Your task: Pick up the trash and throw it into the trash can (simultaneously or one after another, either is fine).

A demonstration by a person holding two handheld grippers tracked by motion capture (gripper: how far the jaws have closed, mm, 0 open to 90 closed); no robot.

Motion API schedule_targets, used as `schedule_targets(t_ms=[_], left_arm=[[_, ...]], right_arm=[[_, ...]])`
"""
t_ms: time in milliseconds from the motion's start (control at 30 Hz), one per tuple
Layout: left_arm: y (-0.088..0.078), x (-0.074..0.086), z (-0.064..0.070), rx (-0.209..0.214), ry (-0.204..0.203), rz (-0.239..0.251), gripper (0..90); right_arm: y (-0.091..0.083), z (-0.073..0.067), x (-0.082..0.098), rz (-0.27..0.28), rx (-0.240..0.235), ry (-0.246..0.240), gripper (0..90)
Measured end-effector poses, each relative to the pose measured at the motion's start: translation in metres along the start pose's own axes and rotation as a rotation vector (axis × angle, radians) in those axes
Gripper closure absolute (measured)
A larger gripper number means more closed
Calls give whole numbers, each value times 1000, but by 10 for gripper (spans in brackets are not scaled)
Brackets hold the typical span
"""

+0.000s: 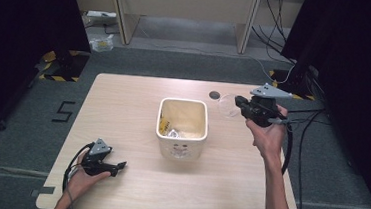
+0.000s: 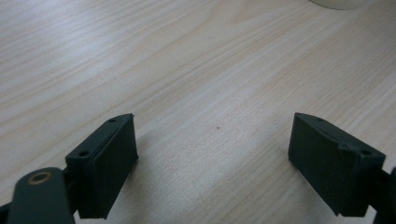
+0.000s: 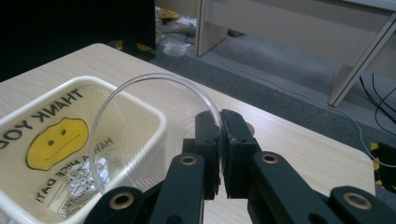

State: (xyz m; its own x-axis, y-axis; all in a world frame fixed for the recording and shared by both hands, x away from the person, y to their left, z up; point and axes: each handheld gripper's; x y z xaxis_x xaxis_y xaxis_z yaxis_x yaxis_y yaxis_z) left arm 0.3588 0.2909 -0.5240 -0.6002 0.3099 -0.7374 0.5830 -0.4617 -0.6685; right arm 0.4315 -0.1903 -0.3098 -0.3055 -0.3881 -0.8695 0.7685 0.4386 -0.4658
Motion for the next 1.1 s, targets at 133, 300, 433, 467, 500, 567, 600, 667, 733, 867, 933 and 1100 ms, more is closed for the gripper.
schedule_targets(t_ms=[133, 300, 433, 467, 500, 567, 600, 667, 733, 867, 933, 1100], left_arm=[[0, 0, 0, 0, 0, 2, 142], [0, 0, 0, 0, -1, 2, 143], [0, 0, 0, 0, 0, 0, 143], [0, 0, 0, 0, 0, 0, 142], [0, 0, 0, 0, 0, 0, 142], [0, 0, 0, 0, 0, 2, 142], [0, 0, 0, 0, 0, 0, 142], [0, 0, 0, 0, 0, 0, 142], [0, 0, 0, 0, 0, 0, 142], [0, 0, 0, 0, 0, 0, 142], [0, 0, 0, 0, 0, 0, 143], [0, 0, 0, 0, 0, 0, 142]], right_arm=[[0, -4, -6, 11, -8, -13, 863], [1, -7, -10, 15, -15, -17, 863], [1, -10, -14, 23, -22, -30, 863], [1, -12, -16, 28, -29, -34, 863], [1, -12, -16, 28, -29, -34, 863], [2, -15, -19, 31, -37, -39, 863], [3, -17, -20, 31, -41, -42, 863], [6, -20, -22, 27, -47, -48, 863], [9, -25, -24, 34, -68, -51, 862], [22, -38, -28, 21, -102, -74, 863], [28, -43, -28, 13, -119, -83, 862], [40, -56, -29, -8, -144, -110, 862]])
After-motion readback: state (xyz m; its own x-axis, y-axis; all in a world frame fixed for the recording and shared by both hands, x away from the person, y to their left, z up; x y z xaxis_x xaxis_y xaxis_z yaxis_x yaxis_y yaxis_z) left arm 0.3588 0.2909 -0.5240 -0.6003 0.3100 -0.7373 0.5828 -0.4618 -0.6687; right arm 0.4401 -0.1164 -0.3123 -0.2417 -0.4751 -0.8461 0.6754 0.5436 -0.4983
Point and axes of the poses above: each handheld gripper's, and its own axes: y roughly forward along the jaws, x roughly out of its underside, z roughly to its right, and after that the axes turned 6 degrees about -y, right-handed
